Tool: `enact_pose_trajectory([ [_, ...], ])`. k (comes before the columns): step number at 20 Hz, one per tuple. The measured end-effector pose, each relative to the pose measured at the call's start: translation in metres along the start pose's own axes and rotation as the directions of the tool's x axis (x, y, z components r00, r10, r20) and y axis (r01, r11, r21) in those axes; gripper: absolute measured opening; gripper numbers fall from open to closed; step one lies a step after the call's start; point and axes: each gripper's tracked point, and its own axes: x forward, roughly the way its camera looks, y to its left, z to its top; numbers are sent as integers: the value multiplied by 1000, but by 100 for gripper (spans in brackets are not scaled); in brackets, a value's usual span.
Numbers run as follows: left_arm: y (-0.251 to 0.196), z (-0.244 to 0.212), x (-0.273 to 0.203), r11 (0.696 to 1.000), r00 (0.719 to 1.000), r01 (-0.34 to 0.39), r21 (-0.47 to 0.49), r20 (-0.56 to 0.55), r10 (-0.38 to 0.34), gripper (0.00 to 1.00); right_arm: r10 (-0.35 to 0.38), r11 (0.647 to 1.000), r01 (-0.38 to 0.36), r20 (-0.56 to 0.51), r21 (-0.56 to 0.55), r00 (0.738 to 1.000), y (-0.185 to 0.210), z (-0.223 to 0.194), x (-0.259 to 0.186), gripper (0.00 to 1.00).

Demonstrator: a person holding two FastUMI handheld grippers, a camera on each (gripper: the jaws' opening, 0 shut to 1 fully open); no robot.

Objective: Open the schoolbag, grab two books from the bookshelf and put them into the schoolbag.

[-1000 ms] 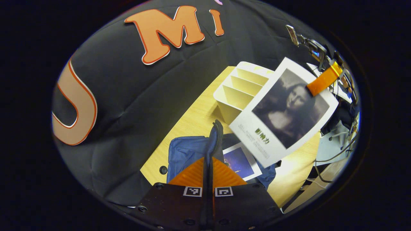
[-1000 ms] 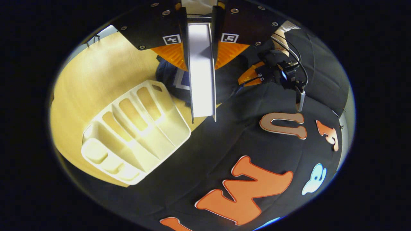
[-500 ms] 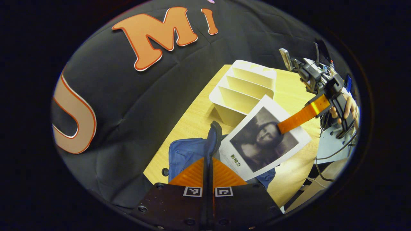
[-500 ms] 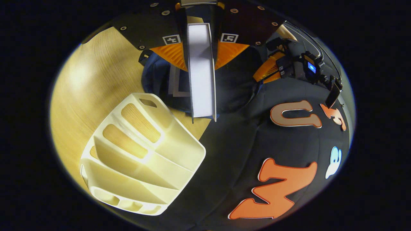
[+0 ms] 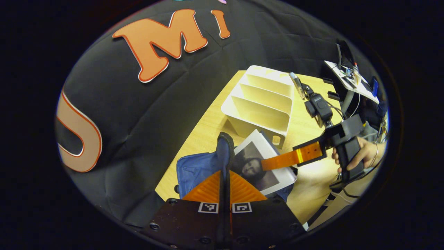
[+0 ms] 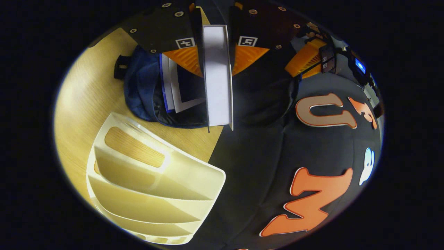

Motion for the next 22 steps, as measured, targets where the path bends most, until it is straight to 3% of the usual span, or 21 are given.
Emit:
enact_pose_trajectory([
  [4,0,2,2,1000,1000,8,-12,7,-8,0,-3,1000,3,10,-31,1000,6,-8,22,30],
  [8,3,2,4,1000,1000,7,-2,5,-7,0,-46,997,43,-44,-66,998,4,-31,39,30],
  [9,4,0,2,1000,1000,7,-2,5,-7,0,-54,996,50,-58,-69,997,4,-34,41,41],
  [11,4,-2,2,1000,1000,7,-14,8,-7,0,-84,995,79,-90,-57,992,-1,-35,40,21],
  [12,5,-3,3,1000,1000,9,-26,7,-9,0,-115,992,109,-110,-58,987,-6,-34,39,35],
  [16,6,-10,7,998,1000,20,-55,11,-19,0,-240,964,220,-138,-149,961,-34,-29,30,50],
  [18,6,-10,10,998,1000,25,-64,14,-24,0,-287,947,256,-151,-195,946,-43,-31,25,53],
  [19,5,-10,10,997,1000,27,-67,16,-26,0,-321,931,283,-149,-229,935,-48,-28,21,41],
  [20,5,-10,9,997,999,29,-68,18,-28,0,-331,926,290,-147,-243,932,-50,-26,18,56],
  [21,5,-11,10,997,999,31,-68,20,-30,0,-324,929,284,-148,-236,935,-48,-24,15,58],
  [22,5,-12,10,997,999,32,-68,19,-30,0,-318,933,280,-152,-227,936,-46,-23,12,69],
])
